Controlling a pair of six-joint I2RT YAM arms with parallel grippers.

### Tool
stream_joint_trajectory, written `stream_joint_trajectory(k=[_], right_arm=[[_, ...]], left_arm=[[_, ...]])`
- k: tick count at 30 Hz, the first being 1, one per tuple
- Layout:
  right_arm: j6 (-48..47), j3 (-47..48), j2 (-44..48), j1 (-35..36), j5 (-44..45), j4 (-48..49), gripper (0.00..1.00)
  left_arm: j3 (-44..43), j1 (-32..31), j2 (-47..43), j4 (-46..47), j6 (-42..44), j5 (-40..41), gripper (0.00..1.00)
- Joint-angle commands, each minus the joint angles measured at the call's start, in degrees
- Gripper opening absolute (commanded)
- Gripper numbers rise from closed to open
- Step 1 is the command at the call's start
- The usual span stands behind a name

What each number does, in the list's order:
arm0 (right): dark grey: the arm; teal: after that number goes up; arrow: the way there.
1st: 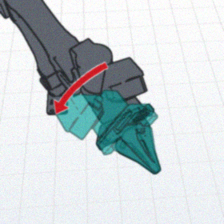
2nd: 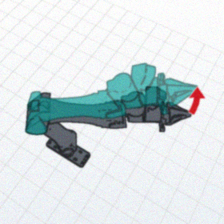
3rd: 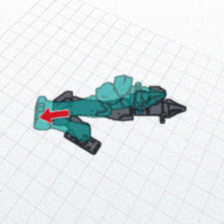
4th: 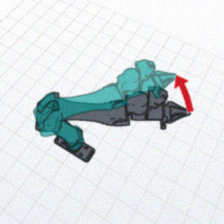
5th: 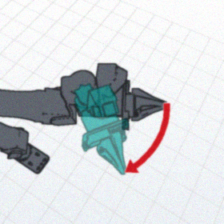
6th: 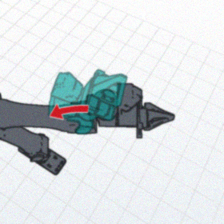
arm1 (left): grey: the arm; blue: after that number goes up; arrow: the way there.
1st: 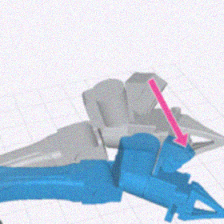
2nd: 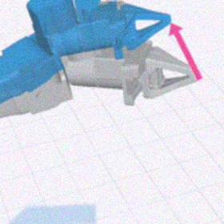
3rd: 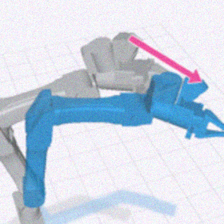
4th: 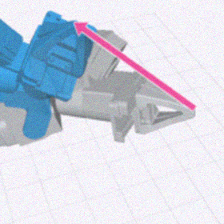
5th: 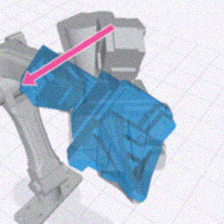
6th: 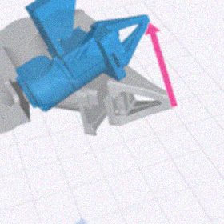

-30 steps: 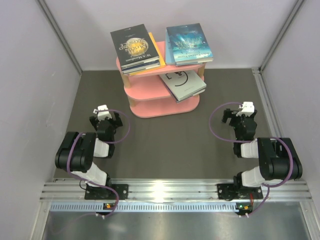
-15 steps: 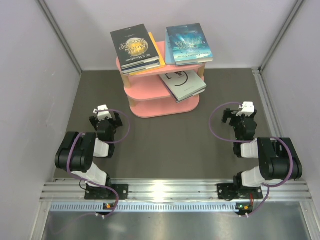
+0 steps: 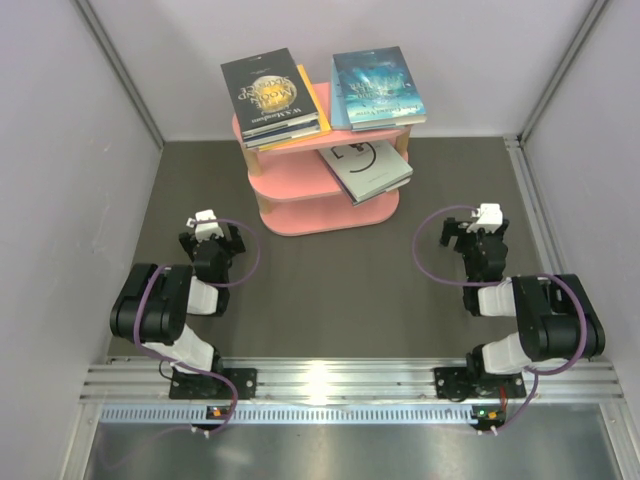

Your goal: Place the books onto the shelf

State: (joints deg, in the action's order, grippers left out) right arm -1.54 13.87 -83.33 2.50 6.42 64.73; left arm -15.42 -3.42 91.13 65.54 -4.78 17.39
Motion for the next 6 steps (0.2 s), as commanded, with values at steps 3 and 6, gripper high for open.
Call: stream_joint_trajectory(k=[3, 6], right_arm=[[-0.22, 0.63, 0.19, -0.30, -0.18, 1.98, 1.00], [-0.22, 0.55, 0.19, -0.31, -0.17, 2.16, 1.00]], left_arm=[[-0.40, 0.26, -0.08, 3.19, 0.21, -0.42, 0.99], [-0.40, 0.34, -0.08, 3.19, 0.21, -0.42, 0.99]])
